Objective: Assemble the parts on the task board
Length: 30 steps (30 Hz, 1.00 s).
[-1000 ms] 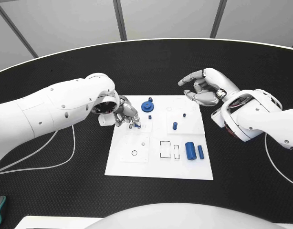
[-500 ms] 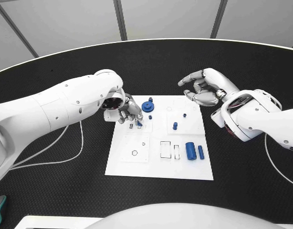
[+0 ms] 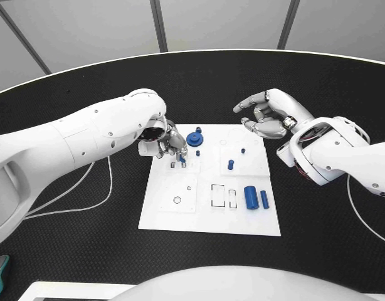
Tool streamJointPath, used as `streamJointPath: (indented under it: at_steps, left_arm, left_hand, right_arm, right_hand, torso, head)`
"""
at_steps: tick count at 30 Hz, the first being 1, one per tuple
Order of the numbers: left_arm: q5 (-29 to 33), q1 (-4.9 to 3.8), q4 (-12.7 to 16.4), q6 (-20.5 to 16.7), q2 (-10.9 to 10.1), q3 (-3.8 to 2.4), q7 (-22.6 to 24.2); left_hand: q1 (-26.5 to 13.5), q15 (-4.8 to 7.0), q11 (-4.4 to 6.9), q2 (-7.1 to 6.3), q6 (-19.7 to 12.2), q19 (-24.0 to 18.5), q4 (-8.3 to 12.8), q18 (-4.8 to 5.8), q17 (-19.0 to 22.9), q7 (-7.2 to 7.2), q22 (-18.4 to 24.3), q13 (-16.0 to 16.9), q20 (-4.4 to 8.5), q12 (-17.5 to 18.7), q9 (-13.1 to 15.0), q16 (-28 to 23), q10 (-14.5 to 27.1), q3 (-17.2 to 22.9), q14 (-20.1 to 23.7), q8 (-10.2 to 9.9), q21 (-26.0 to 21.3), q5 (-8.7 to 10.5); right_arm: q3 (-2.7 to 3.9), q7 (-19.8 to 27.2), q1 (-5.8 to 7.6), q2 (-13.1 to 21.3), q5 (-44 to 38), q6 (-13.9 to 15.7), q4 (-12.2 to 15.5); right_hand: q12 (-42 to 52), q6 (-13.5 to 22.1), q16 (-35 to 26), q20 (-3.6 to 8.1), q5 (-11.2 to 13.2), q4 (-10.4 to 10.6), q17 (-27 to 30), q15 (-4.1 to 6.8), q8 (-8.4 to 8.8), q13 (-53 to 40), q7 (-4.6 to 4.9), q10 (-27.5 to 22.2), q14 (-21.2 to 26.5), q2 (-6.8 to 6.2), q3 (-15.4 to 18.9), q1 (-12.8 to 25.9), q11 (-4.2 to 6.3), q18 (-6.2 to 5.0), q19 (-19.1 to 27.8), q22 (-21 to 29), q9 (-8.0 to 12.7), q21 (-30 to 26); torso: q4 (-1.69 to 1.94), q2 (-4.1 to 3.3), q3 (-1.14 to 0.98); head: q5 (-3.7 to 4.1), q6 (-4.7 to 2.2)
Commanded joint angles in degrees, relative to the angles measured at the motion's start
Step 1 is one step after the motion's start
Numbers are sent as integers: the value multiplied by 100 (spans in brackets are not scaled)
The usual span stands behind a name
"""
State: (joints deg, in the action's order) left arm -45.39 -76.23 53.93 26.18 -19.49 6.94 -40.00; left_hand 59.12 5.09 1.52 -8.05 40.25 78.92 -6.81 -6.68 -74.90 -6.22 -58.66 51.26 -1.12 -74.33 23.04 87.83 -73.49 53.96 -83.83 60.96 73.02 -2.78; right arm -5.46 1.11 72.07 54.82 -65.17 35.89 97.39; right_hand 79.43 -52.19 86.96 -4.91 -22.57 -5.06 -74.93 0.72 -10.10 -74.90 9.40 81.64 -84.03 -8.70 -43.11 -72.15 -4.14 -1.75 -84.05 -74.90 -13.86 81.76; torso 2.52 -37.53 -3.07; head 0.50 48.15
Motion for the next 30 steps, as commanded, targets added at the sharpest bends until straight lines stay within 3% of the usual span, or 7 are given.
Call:
streamJointPath:
  at_steps: [1, 14, 30]
  left_arm:
    - [-7, 1, -53, 33, 44, 0, -185]
    - [-25, 5, -221, 248, 159, 1, -200]
    - [-65, 18, -265, 387, 203, 2, -207]
  left_hand:
    - [192, 6, 32, 217, 413, 4, 25, 55, -977, 396, -8, -3, -3, -20, 9, 19, -21, -11, -489, 17, 14, -13]
    - [247, 11, 37, 209, 401, 10, 104, 57, -997, 399, -21, 29, 1, -30, 14, 28, -27, -32, -494, 16, 21, -14]
    - [280, 12, 38, 207, 398, 16, 154, 61, -1013, 400, -39, 54, 2, -38, 17, 34, -35, -38, -498, 15, 31, -14]
  right_arm:
    - [0, 0, 0, -8, 0, -3, -1]
    - [0, -4, 0, -24, 0, -6, -3]
    - [0, -4, 0, -37, 0, -8, -1]
  right_hand:
    - [-15, -35, -23, -37, -23, -16, -869, -34, 23, -469, 14, -10, -448, -40, -12, -11, -6, -57, -230, -802, 7, -32]
    - [-18, -41, -24, -36, -22, -32, -868, -33, 26, -466, 13, -12, -448, -45, -22, -18, -5, -57, -230, -802, 10, -33]
    - [-18, -41, -24, -36, -22, -32, -868, -33, 26, -466, 13, -12, -448, -45, -22, -18, -5, -57, -230, -802, 10, -33]
  torso:
    - [-2, -2, 2]
    - [3, 2, -6]
    - [2, 3, -1]
  head:
    - [-9, 3]
    - [-7, 29]
    - [-9, 56]
